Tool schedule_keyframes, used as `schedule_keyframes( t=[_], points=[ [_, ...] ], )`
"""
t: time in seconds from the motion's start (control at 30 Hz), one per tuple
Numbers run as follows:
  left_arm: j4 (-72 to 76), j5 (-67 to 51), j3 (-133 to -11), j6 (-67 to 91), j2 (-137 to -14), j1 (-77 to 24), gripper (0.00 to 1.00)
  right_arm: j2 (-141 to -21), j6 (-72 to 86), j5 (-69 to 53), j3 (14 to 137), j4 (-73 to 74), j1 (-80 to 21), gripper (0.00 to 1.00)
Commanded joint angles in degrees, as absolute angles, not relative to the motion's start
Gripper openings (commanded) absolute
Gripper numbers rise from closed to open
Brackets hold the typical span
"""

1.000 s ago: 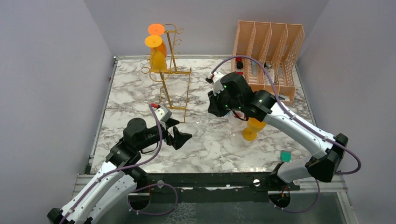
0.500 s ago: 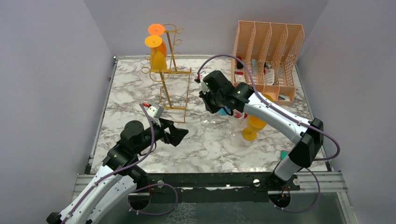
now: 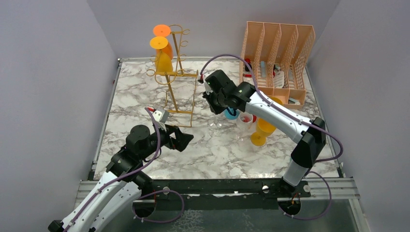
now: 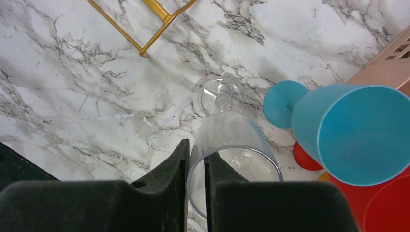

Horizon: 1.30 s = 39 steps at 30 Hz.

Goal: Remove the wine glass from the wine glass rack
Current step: Place the wine glass at the center of the board.

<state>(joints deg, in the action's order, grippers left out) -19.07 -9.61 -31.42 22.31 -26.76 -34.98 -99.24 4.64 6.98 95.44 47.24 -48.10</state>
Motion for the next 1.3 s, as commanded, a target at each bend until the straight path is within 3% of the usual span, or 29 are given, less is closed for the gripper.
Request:
schedule_keyframes(
  t=[0.0, 0.3, 1.27],
  points=[
    [-19.27, -8.09, -33.57, 22.86, -26.6, -34.83, 0.99, -101.01, 4.05, 6.73, 99.34, 46.73, -46.32, 0.01],
    [-19.98, -8.18, -33.93, 22.79, -27.15, -34.81, 0.99, -106.7, 1.4, 6.78, 105.26, 49.52, -45.01, 0.02],
    [-21.29, -8.02, -34.72, 22.24, -31.19, -34.82, 0.99, -110.14, -0.39, 6.06, 112.92, 54.62, -43.95, 0.28]
  ],
)
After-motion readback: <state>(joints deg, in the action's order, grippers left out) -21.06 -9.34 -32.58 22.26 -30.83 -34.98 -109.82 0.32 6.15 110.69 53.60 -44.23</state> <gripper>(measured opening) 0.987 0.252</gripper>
